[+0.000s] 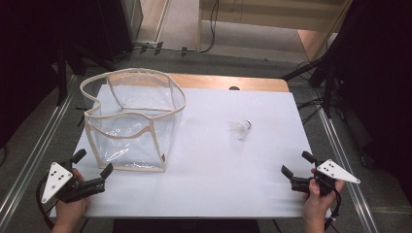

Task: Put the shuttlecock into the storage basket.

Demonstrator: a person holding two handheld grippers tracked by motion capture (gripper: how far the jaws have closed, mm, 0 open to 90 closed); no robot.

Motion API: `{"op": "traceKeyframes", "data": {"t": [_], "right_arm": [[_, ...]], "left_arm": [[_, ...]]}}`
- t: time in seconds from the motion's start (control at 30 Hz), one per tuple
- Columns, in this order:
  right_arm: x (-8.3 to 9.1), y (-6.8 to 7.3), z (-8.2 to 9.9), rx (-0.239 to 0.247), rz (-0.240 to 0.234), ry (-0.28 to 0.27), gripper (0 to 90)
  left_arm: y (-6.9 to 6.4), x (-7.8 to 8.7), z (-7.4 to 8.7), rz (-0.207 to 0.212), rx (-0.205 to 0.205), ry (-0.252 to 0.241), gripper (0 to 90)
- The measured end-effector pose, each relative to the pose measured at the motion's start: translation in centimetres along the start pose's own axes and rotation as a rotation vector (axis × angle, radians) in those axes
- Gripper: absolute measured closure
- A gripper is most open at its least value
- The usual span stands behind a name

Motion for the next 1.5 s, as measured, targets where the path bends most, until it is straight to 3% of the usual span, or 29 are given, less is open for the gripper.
{"op": "traceKeyframes", "data": {"t": [0.43, 0.47, 0.63, 0.77, 0.9, 1.0, 1.17, 1.3, 1.5], "right_arm": [[-1.6, 1.0, -1.5, 0.040, -0.022, 0.080, 0.6], [-1.9, 1.1, -1.7, 0.045, -0.032, 0.082, 7.0], [-3.3, 1.4, -2.5, 0.065, -0.069, 0.115, 15.6], [-4.3, 1.3, -3.2, 0.050, -0.078, 0.133, 26.9], [-5.5, 0.9, -3.6, 0.036, -0.049, 0.160, 35.8], [-6.5, 0.8, -3.7, 0.044, -0.025, 0.197, 37.4], [-8.2, 1.0, -4.1, 0.051, -0.045, 0.218, 52.4], [-9.4, 0.9, -4.2, 0.070, -0.040, 0.281, 66.4], [-10.9, 0.7, -4.4, 0.044, -0.069, 0.354, 82.2]], "left_arm": [[0.0, 0.1, 0.0, -0.002, 0.000, -0.004, 2.1], [0.0, 0.1, 0.0, -0.002, 0.000, -0.004, 2.1], [0.0, 0.2, 0.0, -0.004, -0.003, -0.003, 2.1], [0.0, 0.1, 0.1, -0.006, -0.007, -0.001, 2.1], [0.0, 0.1, 0.1, -0.007, -0.005, -0.001, 2.1], [0.0, 0.1, 0.1, -0.008, -0.007, -0.001, 2.1], [0.0, 0.1, 0.1, -0.007, -0.006, -0.002, 2.1], [0.0, 0.1, 0.1, -0.008, -0.008, -0.001, 2.1], [0.0, 0.1, 0.1, -0.007, -0.008, -0.001, 2.1]]}}
Point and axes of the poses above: each handheld gripper's, and its own axes: x roughly backward along the jaws, z roughly out of its underside, y roughly to its left, the point moved 7 cm from there along -x, roughly forward along the jaws, and after that the axes turned 15 degrees about -z, right-handed, at the moved point
